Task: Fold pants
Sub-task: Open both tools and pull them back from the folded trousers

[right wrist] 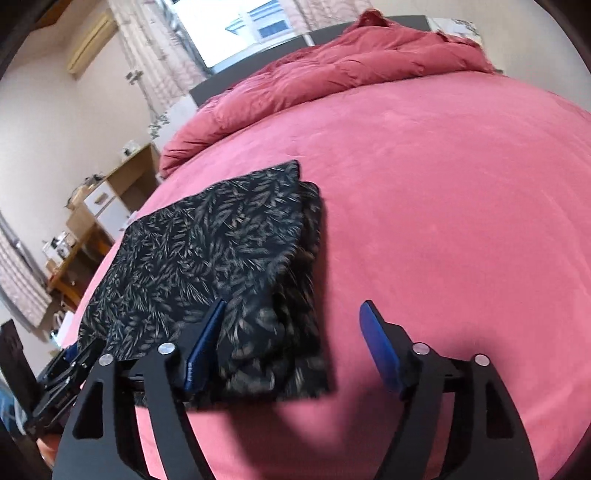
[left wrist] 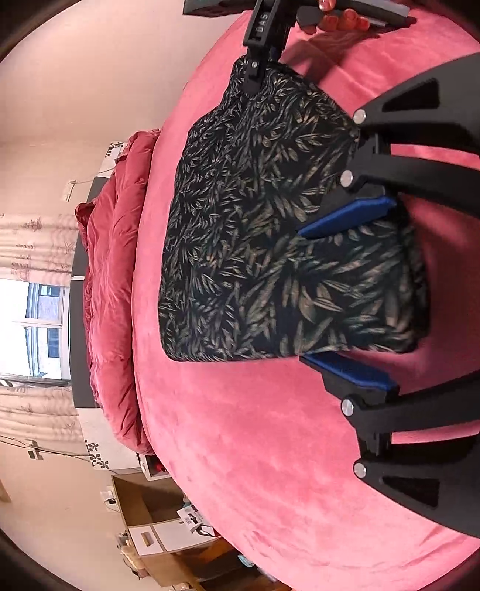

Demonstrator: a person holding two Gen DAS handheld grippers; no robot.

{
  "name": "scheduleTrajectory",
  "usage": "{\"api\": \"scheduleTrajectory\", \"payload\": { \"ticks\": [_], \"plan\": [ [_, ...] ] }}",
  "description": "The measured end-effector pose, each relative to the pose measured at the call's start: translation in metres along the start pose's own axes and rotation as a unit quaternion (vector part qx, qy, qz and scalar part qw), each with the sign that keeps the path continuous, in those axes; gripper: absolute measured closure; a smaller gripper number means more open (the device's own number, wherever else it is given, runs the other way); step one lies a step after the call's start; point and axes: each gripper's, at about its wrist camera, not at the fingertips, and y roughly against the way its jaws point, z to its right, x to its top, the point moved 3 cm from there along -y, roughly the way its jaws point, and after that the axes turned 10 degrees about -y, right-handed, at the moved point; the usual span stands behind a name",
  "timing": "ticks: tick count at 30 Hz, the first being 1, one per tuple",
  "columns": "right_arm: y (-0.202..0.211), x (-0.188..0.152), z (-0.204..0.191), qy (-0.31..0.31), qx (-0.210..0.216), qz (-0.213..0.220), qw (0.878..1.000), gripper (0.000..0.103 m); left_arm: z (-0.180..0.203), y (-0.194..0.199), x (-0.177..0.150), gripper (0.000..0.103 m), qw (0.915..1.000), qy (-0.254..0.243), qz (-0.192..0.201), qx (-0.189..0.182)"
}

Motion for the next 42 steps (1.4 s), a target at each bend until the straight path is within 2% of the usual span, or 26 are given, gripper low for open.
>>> {"api": "scheduleTrajectory", "payload": {
  "ticks": [4, 9, 13, 16, 20, 22, 27, 34, 39, 42],
  "plan": [
    [0.013, -0.011, 0.011, -0.016, -0.015, 0.002, 1.000, 0.030, -0.003, 0.006, -0.005, 0.031, 1.0000, 0.003, -0.003, 0.007],
    [0.014, -0.010, 0.013, -0.020, -0.015, 0.013, 1.000, 0.026, -0.008, 0.013, -0.012, 0.029, 0.9998, 0.011, -0.010, 0.015],
    [0.041, -0.021, -0.016, 0.058, -0.036, 0.055, 0.996, 0.022, -0.003, 0.029, -0.017, 0.002, 0.9988, 0.021, -0.010, 0.044],
    [0.054, -0.035, -0.028, 0.084, -0.056, 0.071, 0.992, 0.019, 0.007, 0.043, -0.022, 0.002, 0.9990, 0.029, -0.005, 0.033],
    [0.066, -0.054, -0.034, 0.079, -0.059, 0.069, 0.993, 0.014, 0.027, 0.062, -0.029, 0.002, 0.9974, 0.001, -0.004, 0.071],
    [0.073, -0.063, -0.036, 0.082, -0.064, 0.075, 0.992, 0.013, 0.034, 0.072, -0.032, 0.002, 0.9972, -0.002, -0.002, 0.074],
    [0.093, -0.082, -0.045, 0.102, -0.083, 0.100, 0.986, 0.004, 0.030, 0.088, -0.038, 0.002, 0.9966, 0.033, -0.014, 0.074],
    [0.108, -0.106, -0.053, 0.122, -0.099, 0.111, 0.981, 0.004, 0.036, 0.115, -0.050, 0.002, 0.9911, 0.008, -0.010, 0.132],
    [0.119, -0.126, -0.065, 0.156, -0.116, 0.133, 0.972, 0.004, 0.031, 0.132, -0.049, 0.002, 0.9899, 0.025, 0.003, 0.140],
    [0.123, -0.130, -0.069, 0.162, -0.107, 0.137, 0.971, 0.004, 0.030, 0.136, -0.048, 0.002, 0.9894, 0.031, 0.005, 0.142]
  ]
}}
